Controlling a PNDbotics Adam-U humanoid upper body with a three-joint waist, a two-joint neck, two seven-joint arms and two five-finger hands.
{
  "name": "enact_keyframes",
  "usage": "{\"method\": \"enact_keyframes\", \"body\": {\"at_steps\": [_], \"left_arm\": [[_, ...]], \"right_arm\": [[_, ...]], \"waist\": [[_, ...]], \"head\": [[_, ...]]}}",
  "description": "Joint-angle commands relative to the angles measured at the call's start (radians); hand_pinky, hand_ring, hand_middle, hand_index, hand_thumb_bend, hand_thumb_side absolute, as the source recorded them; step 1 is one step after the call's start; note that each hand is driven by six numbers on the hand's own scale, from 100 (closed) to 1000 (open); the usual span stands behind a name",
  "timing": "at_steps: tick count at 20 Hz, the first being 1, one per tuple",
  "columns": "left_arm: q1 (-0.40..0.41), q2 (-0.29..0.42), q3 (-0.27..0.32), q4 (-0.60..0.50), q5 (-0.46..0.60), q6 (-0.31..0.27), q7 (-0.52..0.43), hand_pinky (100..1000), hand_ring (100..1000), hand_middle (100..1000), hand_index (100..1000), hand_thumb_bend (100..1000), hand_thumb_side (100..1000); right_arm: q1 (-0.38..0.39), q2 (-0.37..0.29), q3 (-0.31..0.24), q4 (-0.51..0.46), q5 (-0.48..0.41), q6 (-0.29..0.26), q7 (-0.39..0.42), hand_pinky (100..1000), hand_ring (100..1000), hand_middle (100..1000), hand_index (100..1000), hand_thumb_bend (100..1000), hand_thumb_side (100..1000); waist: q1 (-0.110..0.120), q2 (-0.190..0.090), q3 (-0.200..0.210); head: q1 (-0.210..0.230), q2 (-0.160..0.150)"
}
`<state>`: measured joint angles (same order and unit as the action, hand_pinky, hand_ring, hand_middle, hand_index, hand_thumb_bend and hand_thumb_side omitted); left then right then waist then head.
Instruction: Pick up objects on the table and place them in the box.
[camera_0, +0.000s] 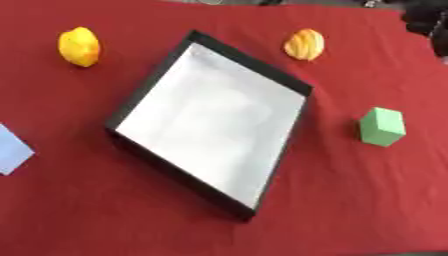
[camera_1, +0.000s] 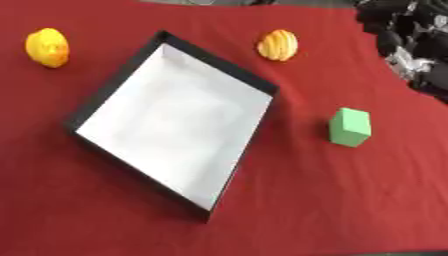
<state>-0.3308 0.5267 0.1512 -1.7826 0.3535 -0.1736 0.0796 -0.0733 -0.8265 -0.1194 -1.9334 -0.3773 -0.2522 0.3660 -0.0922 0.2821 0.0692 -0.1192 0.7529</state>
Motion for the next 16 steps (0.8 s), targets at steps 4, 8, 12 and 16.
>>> {"method": "enact_keyframes", "body": {"at_steps": [4, 8, 12, 16], "left_arm": [[-0.002, 0.042, 0.007, -0.010, -0.010, -0.008, 0.000, 886, 642, 758, 872, 136, 783], [-0.001, 0.043, 0.010, -0.009, -0.006, -0.010, 0.001, 886, 642, 759, 870, 138, 775], [-0.001, 0.043, 0.009, -0.007, -0.004, -0.011, -0.001, 886, 643, 759, 870, 137, 775], [0.000, 0.038, 0.010, -0.006, -0.003, -0.011, -0.001, 886, 643, 759, 870, 137, 776]], "right_arm": [[0.096, -0.195, -0.038, -0.066, 0.098, -0.099, 0.089, 948, 923, 864, 886, 100, 351], [0.112, -0.298, -0.017, -0.029, 0.161, -0.148, 0.133, 939, 922, 868, 891, 100, 403], [0.095, -0.407, 0.022, 0.016, 0.228, -0.180, 0.108, 938, 925, 868, 890, 201, 347], [0.068, -0.504, 0.042, 0.041, 0.267, -0.200, 0.038, 942, 927, 861, 887, 238, 300]], "waist": [[-0.001, -0.033, 0.003], [0.002, -0.033, 0.003], [0.005, -0.033, 0.001], [0.012, -0.033, -0.001]], "head": [[-0.004, -0.010], [-0.005, -0.013], [-0.008, -0.015], [-0.011, -0.017]]}}
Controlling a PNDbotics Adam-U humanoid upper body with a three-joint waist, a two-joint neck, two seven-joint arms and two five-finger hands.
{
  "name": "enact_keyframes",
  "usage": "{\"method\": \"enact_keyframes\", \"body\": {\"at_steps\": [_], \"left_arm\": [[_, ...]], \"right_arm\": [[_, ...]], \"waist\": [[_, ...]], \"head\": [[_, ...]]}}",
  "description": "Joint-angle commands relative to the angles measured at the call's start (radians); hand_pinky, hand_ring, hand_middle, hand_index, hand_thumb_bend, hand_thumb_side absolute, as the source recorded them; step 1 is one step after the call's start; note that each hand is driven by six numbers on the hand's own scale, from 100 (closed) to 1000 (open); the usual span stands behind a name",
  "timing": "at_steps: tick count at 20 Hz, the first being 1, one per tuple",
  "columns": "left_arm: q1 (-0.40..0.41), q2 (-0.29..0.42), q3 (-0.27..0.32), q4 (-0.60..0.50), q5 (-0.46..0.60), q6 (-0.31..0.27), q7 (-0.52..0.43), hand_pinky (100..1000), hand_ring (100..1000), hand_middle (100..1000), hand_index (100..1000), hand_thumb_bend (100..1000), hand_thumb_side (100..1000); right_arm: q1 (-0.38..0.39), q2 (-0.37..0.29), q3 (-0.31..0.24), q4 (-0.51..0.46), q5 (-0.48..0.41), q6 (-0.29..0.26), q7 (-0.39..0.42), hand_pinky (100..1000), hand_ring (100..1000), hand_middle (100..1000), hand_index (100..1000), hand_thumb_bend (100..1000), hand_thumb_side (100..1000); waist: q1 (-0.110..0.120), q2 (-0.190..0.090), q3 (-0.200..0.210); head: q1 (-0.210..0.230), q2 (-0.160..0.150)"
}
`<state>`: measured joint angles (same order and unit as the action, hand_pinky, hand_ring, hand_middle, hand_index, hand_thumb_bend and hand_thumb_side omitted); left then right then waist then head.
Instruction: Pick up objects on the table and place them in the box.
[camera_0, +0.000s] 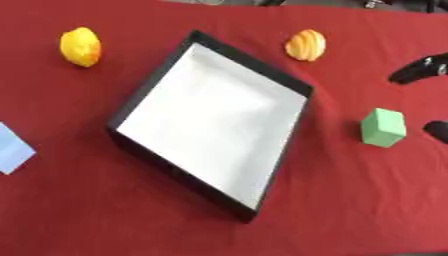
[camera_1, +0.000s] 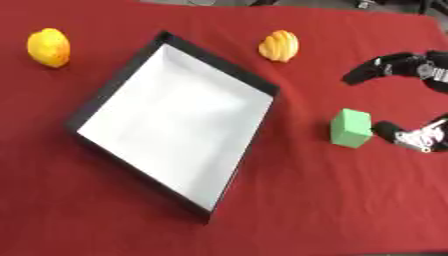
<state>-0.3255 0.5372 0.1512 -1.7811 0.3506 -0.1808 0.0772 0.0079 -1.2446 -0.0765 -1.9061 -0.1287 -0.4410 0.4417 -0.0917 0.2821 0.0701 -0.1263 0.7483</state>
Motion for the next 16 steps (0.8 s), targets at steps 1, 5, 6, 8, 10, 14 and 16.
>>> {"method": "enact_keyframes", "body": {"at_steps": [1, 5, 6, 8, 10, 14, 16], "left_arm": [[-0.006, 0.027, 0.010, -0.007, 0.000, -0.004, 0.001, 886, 643, 759, 870, 137, 776], [-0.007, 0.024, 0.005, -0.007, 0.000, -0.002, -0.004, 887, 643, 759, 870, 137, 778], [-0.008, 0.023, 0.004, -0.007, 0.001, -0.002, -0.005, 887, 643, 759, 870, 138, 778], [-0.010, 0.021, 0.003, -0.007, 0.001, -0.001, -0.007, 887, 643, 759, 869, 138, 778], [-0.011, 0.019, 0.001, -0.008, 0.002, 0.000, -0.009, 887, 643, 759, 867, 137, 777], [-0.013, 0.016, 0.000, -0.009, 0.004, 0.001, -0.011, 887, 643, 760, 864, 137, 778], [-0.013, 0.014, -0.001, -0.009, 0.004, 0.001, -0.012, 887, 643, 760, 861, 137, 778]], "right_arm": [[-0.014, -0.094, 0.003, 0.017, 0.023, -0.014, -0.057, 942, 927, 861, 887, 238, 300], [-0.020, -0.102, 0.025, 0.043, 0.033, 0.010, -0.130, 955, 923, 815, 871, 337, 315], [-0.018, -0.103, 0.034, 0.047, 0.042, 0.017, -0.143, 962, 930, 805, 874, 367, 335], [-0.015, -0.101, 0.049, 0.057, 0.064, 0.031, -0.157, 970, 937, 797, 877, 398, 369], [-0.014, -0.097, 0.064, 0.072, 0.083, 0.046, -0.155, 977, 943, 781, 880, 434, 415], [-0.016, -0.084, 0.086, 0.108, 0.115, 0.063, -0.127, 987, 949, 781, 898, 455, 415], [-0.019, -0.075, 0.094, 0.124, 0.124, 0.070, -0.112, 989, 950, 779, 903, 454, 402]], "waist": [[0.012, -0.032, -0.001], [0.012, -0.031, 0.002], [0.012, -0.031, 0.003], [0.012, -0.030, 0.006], [0.013, -0.029, 0.008], [0.016, -0.028, 0.013], [0.018, -0.027, 0.015]], "head": [[-0.005, -0.012], [-0.016, -0.010], [-0.018, -0.010], [-0.025, -0.010], [-0.031, -0.012], [-0.041, -0.013], [-0.045, -0.013]]}}
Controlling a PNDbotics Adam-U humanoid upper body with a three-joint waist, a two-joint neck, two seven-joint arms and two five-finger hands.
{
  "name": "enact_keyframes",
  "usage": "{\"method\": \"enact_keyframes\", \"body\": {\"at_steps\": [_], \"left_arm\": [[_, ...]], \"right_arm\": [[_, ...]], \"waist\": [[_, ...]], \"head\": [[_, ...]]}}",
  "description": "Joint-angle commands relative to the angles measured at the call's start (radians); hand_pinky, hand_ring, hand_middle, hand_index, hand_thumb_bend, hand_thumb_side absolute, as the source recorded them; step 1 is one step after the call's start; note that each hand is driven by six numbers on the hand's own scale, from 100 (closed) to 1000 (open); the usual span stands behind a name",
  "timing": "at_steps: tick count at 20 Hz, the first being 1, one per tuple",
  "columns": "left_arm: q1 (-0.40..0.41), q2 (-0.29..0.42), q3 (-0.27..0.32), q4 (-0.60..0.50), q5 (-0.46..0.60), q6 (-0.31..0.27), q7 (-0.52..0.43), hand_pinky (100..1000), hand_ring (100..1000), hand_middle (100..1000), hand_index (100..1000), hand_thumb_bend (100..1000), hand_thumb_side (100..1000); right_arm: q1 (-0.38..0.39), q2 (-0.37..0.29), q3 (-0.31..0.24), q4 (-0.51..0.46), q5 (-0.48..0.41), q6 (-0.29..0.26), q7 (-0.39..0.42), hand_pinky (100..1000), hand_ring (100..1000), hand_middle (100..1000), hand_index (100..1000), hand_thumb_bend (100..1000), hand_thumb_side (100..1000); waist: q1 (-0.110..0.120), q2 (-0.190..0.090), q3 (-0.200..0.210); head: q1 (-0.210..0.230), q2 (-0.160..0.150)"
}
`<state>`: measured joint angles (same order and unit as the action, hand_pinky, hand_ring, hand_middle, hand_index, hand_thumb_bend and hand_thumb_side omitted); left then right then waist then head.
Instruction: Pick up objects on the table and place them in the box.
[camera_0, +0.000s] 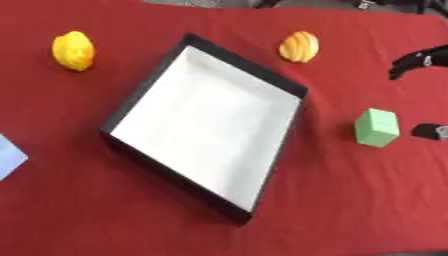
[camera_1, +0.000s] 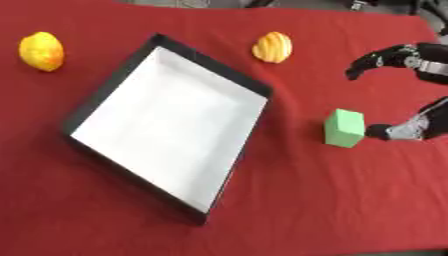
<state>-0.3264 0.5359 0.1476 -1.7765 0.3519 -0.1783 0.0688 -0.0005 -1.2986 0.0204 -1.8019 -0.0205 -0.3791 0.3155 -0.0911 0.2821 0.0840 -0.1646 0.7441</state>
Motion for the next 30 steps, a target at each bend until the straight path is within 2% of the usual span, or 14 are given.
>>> {"method": "enact_keyframes", "body": {"at_steps": [1, 7, 15, 28, 30], "left_arm": [[-0.013, 0.015, 0.002, -0.014, 0.003, -0.001, -0.004, 887, 643, 760, 860, 137, 778], [-0.015, 0.008, -0.004, -0.012, 0.003, 0.002, -0.012, 888, 643, 760, 856, 137, 781], [-0.015, -0.001, -0.007, -0.010, 0.000, 0.007, -0.017, 889, 644, 761, 851, 138, 786], [-0.015, -0.014, -0.012, -0.009, 0.000, 0.012, -0.025, 891, 643, 760, 844, 137, 789], [-0.014, -0.015, -0.011, -0.009, 0.000, 0.012, -0.025, 891, 643, 760, 843, 140, 791]], "right_arm": [[-0.013, -0.017, 0.001, 0.026, 0.018, 0.011, 0.020, 989, 950, 779, 903, 454, 400], [-0.028, 0.009, 0.021, 0.076, 0.028, 0.040, 0.045, 990, 952, 781, 915, 453, 390], [-0.051, 0.059, 0.036, 0.133, 0.002, 0.056, 0.103, 995, 955, 767, 922, 443, 290], [-0.113, 0.104, 0.051, 0.225, 0.014, 0.067, 0.121, 996, 963, 781, 922, 429, 278], [-0.120, 0.112, 0.052, 0.242, 0.020, 0.063, 0.121, 997, 965, 787, 922, 438, 300]], "waist": [[0.017, -0.026, 0.002], [0.020, -0.024, 0.008], [0.023, -0.019, 0.016], [0.026, -0.010, 0.025], [0.027, -0.009, 0.026]], "head": [[-0.009, -0.009], [-0.022, -0.011], [-0.036, -0.010], [-0.056, -0.015], [-0.057, -0.016]]}}
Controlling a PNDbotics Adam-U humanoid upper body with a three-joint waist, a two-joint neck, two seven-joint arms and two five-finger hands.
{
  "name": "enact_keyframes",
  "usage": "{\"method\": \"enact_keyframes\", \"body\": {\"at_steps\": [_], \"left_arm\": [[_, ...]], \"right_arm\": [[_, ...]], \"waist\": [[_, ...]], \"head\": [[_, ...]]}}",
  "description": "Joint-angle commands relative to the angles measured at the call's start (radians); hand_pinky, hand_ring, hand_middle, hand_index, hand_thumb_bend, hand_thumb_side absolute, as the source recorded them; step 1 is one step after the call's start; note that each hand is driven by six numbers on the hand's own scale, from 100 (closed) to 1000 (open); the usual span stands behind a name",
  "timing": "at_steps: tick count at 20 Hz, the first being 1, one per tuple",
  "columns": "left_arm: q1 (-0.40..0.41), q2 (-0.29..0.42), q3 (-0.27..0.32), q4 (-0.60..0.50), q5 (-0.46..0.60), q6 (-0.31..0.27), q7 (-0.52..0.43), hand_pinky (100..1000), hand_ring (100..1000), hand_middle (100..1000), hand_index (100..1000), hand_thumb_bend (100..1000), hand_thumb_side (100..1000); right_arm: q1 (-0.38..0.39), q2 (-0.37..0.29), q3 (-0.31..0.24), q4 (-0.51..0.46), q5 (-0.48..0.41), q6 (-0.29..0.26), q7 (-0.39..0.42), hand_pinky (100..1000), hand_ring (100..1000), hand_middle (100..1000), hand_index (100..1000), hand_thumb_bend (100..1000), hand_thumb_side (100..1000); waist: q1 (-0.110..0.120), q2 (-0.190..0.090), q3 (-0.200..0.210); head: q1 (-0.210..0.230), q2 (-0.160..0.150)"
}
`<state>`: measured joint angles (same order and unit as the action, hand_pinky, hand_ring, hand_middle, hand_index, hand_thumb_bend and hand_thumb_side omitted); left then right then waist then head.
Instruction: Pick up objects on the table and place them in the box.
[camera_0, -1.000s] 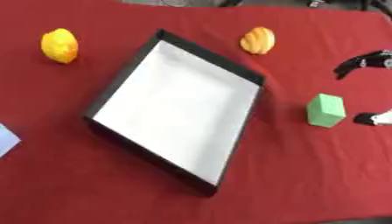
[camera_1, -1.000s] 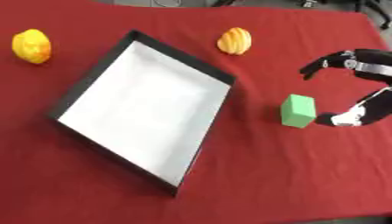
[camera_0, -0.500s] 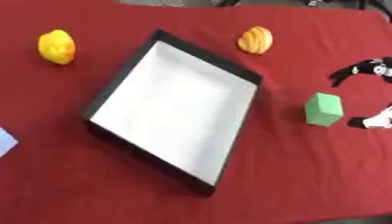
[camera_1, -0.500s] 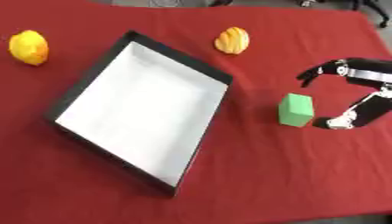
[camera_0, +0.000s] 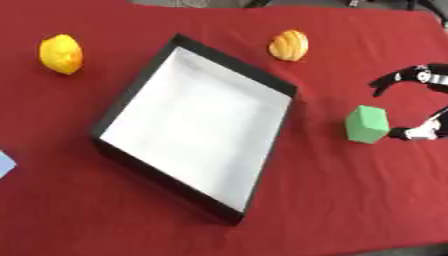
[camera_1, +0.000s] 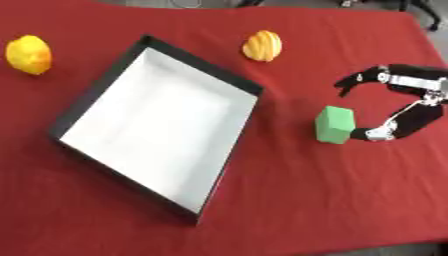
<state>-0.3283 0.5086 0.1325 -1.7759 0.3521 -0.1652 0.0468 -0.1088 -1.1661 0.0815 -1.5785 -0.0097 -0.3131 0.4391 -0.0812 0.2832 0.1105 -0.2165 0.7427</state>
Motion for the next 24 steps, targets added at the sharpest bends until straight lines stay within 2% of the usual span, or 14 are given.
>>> {"method": "enact_keyframes", "body": {"at_steps": [1, 8, 11, 18, 24], "left_arm": [[-0.012, 0.012, 0.004, -0.009, -0.001, -0.001, -0.003, 891, 643, 760, 842, 140, 791], [-0.013, 0.007, 0.002, -0.009, -0.002, 0.001, -0.006, 892, 643, 761, 840, 140, 792], [-0.011, 0.004, 0.001, -0.009, -0.003, 0.001, -0.007, 893, 643, 761, 838, 140, 794], [-0.007, 0.003, 0.003, -0.009, -0.006, 0.002, -0.008, 894, 644, 761, 836, 139, 795], [-0.008, 0.001, 0.000, -0.009, -0.004, 0.004, -0.010, 894, 644, 761, 835, 142, 796]], "right_arm": [[-0.015, -0.018, -0.009, 0.027, 0.012, -0.004, -0.002, 997, 966, 790, 922, 439, 302], [-0.046, 0.005, 0.006, 0.076, 0.038, 0.001, 0.006, 998, 969, 797, 919, 447, 310], [-0.055, 0.017, 0.015, 0.093, 0.053, 0.004, 0.014, 998, 970, 799, 918, 448, 341], [-0.060, 0.038, 0.013, 0.092, 0.054, 0.008, 0.031, 1000, 970, 798, 915, 428, 337], [-0.071, 0.039, 0.023, 0.099, 0.066, 0.013, 0.032, 999, 970, 807, 915, 448, 356]], "waist": [[0.017, -0.009, 0.000], [0.020, -0.006, 0.005], [0.021, -0.003, 0.008], [0.021, 0.000, 0.009], [0.019, -0.001, 0.010]], "head": [[-0.006, -0.015], [-0.015, -0.018], [-0.017, -0.019], [-0.017, -0.014], [-0.023, -0.015]]}}
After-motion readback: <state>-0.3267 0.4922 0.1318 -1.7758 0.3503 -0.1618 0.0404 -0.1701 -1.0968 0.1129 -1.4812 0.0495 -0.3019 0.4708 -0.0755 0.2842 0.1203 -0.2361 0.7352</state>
